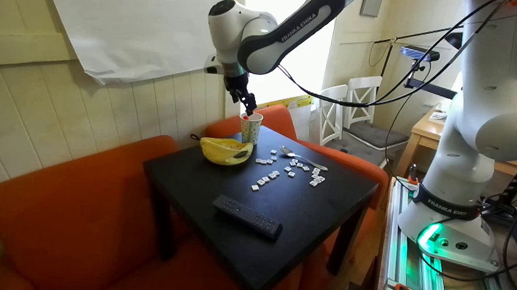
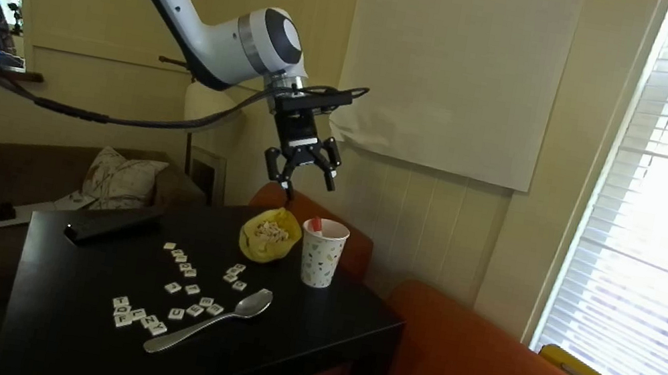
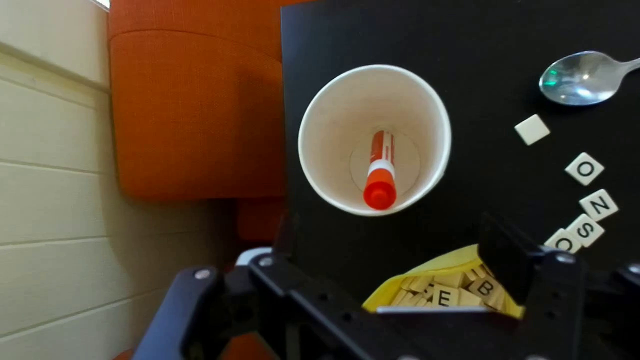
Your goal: Remove the red marker from the cup and place it on the table.
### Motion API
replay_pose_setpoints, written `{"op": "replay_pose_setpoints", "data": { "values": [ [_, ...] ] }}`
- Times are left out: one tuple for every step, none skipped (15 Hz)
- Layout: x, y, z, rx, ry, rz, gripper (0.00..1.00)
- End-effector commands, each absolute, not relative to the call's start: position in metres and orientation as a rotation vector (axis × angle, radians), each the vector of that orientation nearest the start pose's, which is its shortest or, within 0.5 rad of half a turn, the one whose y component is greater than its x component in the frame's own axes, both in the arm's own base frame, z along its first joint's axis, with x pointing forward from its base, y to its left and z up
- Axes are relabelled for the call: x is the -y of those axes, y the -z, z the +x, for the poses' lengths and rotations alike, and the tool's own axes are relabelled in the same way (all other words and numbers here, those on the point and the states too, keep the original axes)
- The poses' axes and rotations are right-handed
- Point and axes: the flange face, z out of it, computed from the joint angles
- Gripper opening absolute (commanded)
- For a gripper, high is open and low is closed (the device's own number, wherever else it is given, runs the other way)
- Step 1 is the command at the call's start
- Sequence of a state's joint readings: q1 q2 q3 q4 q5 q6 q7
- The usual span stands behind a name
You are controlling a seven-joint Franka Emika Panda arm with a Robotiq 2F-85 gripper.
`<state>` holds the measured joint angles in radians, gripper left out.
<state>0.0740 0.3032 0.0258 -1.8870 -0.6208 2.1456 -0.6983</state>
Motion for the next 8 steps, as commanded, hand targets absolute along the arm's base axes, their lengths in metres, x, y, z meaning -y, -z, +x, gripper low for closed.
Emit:
{"op": "replay_pose_setpoints", "data": {
  "values": [
    [-0.028, -0.345, 0.631, 1.928, -0.358, -3.037, 0.87],
    [-0.024, -0.345, 0.631, 1.917, -0.359, -3.038, 0.87],
    [-0.02, -0.344, 0.631, 1.911, -0.361, -3.037, 0.86],
    [-0.016, -0.343, 0.63, 1.9, -0.364, -3.034, 0.85],
    [-0.013, -0.343, 0.63, 1.887, -0.368, -3.034, 0.82],
    [-0.011, -0.343, 0.628, 1.88, -0.372, -3.028, 0.79],
    [-0.009, -0.344, 0.628, 1.878, -0.373, -3.021, 0.77],
    [-0.008, -0.344, 0.628, 1.876, -0.371, -3.018, 0.74]
  ]
}}
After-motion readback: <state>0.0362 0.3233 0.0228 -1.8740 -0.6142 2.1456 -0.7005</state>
